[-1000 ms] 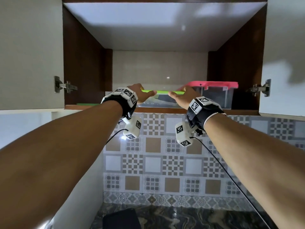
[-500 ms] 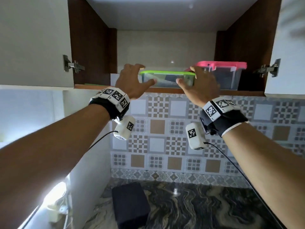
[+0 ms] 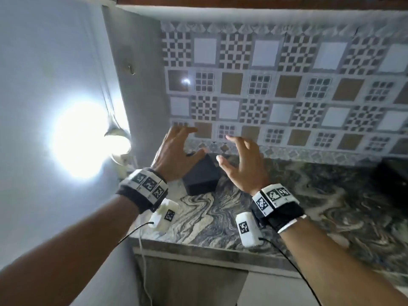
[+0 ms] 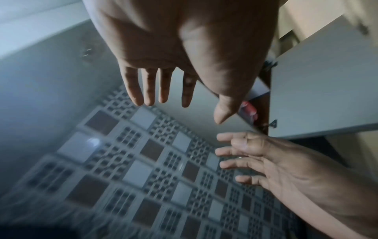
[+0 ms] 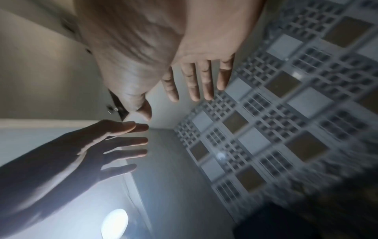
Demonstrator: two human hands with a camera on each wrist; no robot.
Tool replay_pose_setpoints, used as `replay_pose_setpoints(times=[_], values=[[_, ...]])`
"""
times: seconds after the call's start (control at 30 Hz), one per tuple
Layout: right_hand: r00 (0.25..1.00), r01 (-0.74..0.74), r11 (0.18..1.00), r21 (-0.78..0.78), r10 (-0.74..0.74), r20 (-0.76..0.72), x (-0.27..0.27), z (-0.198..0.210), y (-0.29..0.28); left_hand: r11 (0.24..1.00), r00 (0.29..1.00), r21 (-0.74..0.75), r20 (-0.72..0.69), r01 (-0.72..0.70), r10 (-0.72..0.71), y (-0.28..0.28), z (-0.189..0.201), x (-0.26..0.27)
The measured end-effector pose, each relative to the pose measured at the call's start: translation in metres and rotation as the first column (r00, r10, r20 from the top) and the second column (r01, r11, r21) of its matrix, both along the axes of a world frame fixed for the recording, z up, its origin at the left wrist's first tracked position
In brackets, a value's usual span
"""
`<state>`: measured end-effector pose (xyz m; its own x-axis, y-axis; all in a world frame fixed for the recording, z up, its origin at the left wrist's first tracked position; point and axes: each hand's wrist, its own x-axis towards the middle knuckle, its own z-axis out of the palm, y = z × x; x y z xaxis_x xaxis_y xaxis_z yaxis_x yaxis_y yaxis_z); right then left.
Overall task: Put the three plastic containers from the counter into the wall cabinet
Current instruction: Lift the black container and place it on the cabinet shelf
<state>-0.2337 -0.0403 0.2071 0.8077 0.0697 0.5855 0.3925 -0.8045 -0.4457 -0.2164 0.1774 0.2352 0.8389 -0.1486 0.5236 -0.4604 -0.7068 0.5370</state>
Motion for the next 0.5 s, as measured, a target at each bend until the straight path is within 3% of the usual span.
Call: replay_pose_setpoints(times=[0.13, 0.23, 0.5], values=[[0.966, -0.018, 1.0, 0.003, 0.019, -0.258, -0.002, -0.097, 0.004, 0.991, 0.965, 0.099, -0.238, -0.09, 0.112, 0.015, -0.093, -0.011], [0.929, -0.005, 0.999, 0.039, 0.019, -0.371, 0.01, -0.145, 0.003, 0.981, 0.916, 0.158, -0.366, -0.115, 0.166, 0.021, -0.14, -0.005], [0.875, 0.037, 0.994, 0.105, 0.019, -0.484, 0.112, -0.197, -0.003, 0.965, 0.815, 0.181, -0.52, -0.188, 0.257, 0.012, -0.208, 0.075]])
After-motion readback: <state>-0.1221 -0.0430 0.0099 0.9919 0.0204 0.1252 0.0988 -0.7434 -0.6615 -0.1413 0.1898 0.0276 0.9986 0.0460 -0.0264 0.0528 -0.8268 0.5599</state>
